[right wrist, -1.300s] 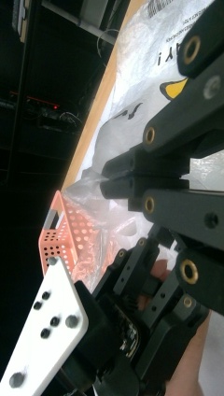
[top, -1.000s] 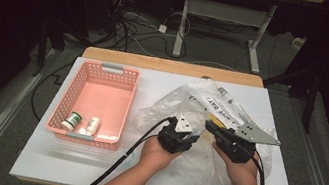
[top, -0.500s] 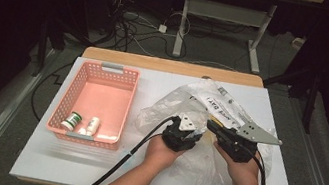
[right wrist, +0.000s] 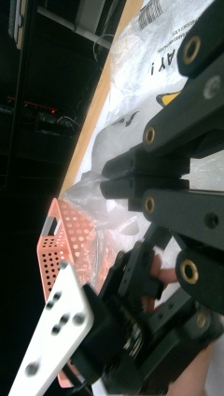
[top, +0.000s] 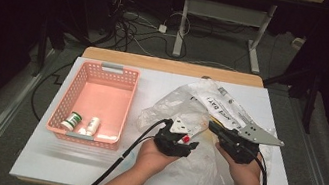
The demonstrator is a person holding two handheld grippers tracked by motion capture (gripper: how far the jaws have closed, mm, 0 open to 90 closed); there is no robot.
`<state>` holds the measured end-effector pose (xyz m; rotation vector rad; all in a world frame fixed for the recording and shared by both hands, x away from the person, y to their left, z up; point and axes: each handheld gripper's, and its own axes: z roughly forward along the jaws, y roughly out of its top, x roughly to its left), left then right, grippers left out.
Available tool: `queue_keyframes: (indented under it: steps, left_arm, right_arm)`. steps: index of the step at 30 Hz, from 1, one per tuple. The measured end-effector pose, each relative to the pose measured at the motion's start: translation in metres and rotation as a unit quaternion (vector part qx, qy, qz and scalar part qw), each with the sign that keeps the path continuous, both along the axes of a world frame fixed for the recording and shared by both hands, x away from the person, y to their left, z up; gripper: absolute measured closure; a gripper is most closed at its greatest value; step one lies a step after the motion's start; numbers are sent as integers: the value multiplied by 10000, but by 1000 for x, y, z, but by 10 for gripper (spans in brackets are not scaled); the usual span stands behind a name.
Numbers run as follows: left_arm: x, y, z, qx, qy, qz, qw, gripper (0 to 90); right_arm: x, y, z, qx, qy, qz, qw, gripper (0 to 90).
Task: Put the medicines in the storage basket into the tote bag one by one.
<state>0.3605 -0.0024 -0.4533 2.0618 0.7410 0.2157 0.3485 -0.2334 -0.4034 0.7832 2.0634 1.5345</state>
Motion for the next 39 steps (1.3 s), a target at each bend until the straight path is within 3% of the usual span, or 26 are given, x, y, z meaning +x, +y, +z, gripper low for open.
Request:
queue_keyframes:
  steps: [4, 15, 19, 25, 28, 35, 39]
  left_arm:
    - [-10, 11, 1, -47, -46, -93, 9999, 382]
    - [-35, 39, 4, -180, 55, -334, 9993, 223]
    - [-44, 50, 5, -285, 128, -322, 9990, 151]
    - [-60, 63, 8, -268, -60, -314, 9991, 85]
    - [-65, 68, 5, -293, -28, -212, 9993, 4]
    - [-65, 69, 6, -346, 32, -219, 9992, 0]
    - [-67, 76, 14, -357, 4, -198, 9992, 0]
  right_arm:
    - [-1, -1, 0, -13, 5, 2, 10000, 900]
    - [-3, -2, -3, -105, 27, 13, 9999, 900]
    - [-3, -2, -5, -131, 49, -11, 9999, 900]
    - [-4, -4, -5, -130, 48, -34, 9999, 900]
    - [-4, -4, -5, -133, 27, -46, 9999, 900]
    - [-4, -4, -4, -134, 4, -33, 9999, 900]
    - [-5, -7, -4, -109, 17, -77, 9999, 900]
